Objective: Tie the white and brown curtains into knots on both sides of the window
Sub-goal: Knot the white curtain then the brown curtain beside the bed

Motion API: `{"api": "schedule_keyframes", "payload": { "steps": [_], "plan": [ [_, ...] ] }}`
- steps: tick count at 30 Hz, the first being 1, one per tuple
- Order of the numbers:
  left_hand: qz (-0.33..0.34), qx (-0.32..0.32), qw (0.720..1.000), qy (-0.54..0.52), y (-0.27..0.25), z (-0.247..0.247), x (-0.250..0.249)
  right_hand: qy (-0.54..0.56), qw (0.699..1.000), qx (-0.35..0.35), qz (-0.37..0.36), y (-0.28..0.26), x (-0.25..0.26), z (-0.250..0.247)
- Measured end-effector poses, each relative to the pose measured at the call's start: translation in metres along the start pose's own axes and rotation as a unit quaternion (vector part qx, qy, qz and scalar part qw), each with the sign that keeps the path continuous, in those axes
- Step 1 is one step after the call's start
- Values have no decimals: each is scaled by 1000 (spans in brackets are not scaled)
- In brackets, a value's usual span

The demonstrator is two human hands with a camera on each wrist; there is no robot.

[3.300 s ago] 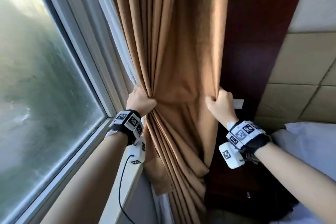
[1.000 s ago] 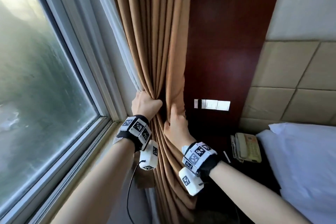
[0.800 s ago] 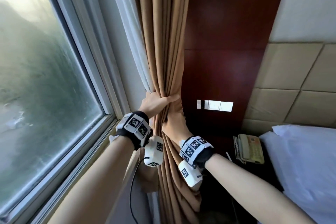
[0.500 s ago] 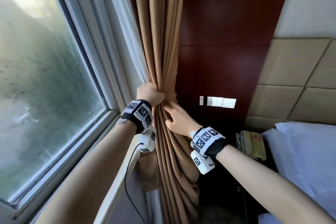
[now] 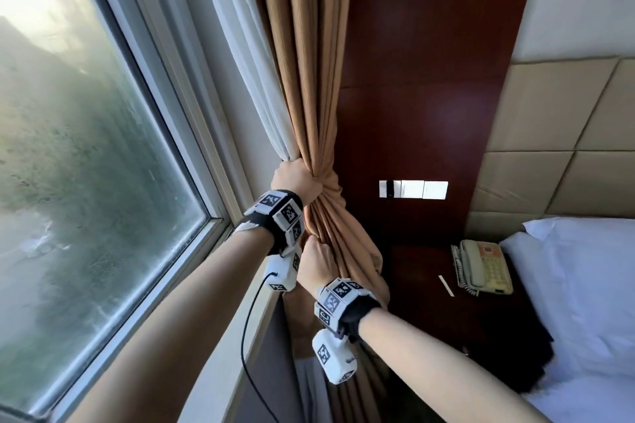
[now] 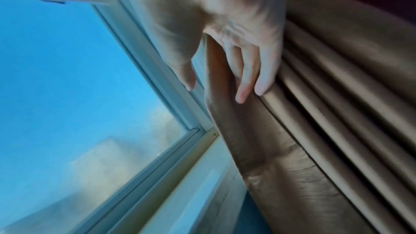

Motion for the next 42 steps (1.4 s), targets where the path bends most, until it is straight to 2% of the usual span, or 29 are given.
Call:
{"api": "schedule_keyframes", "payload": {
  "steps": [3, 8, 11, 14, 17, 20, 23, 25, 30, 33, 35, 38, 42],
  "plan": [
    [0, -7, 1000, -2, 3, -1, 6, -11, 999, -38, 19, 9, -4, 6],
    [9, -1, 1000, -8, 4, 0, 8, -18, 995, -97, 4, 7, -20, 7],
    [17, -5, 1000, -7, 6, -1, 9, 54, 992, -116, -8, 3, -24, -1],
    [23, 1, 1000, -7, 9, -1, 12, 166, 983, -80, 0, -9, -18, -19],
    [31, 4, 999, -7, 13, -2, 16, 203, 977, -72, 7, -14, -19, -47],
    [48, 9, 999, -7, 14, -2, 16, 155, 984, -67, -49, -24, -9, -73],
    [61, 17, 998, -17, 14, -1, 12, 43, 987, -54, -148, -42, 21, -106],
    [61, 18, 998, -28, 14, -1, 10, -6, 983, -62, -174, -42, 23, -130],
    [60, 14, 998, -32, 15, -2, 10, -12, 992, 6, -126, -13, -8, -164],
    [73, -2, 997, -27, 16, -4, 11, -74, 990, 4, -123, 17, -23, -182],
    [77, -7, 997, -13, 17, -4, 14, -146, 982, -24, -118, 37, -31, -200],
    [77, -16, 997, 9, 20, -5, 19, -194, 971, -65, -124, 68, -36, -226],
    [77, -19, 997, 18, 25, 1, 15, -351, 913, -92, -187, 124, -27, -221]
  ]
}}
Point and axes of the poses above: each hand's wrist, its own y-axis towards the middle knuckle, its own z-axis out of the palm, x = y × z, the point moved 8 cm from there along y, towards the middle knuckle
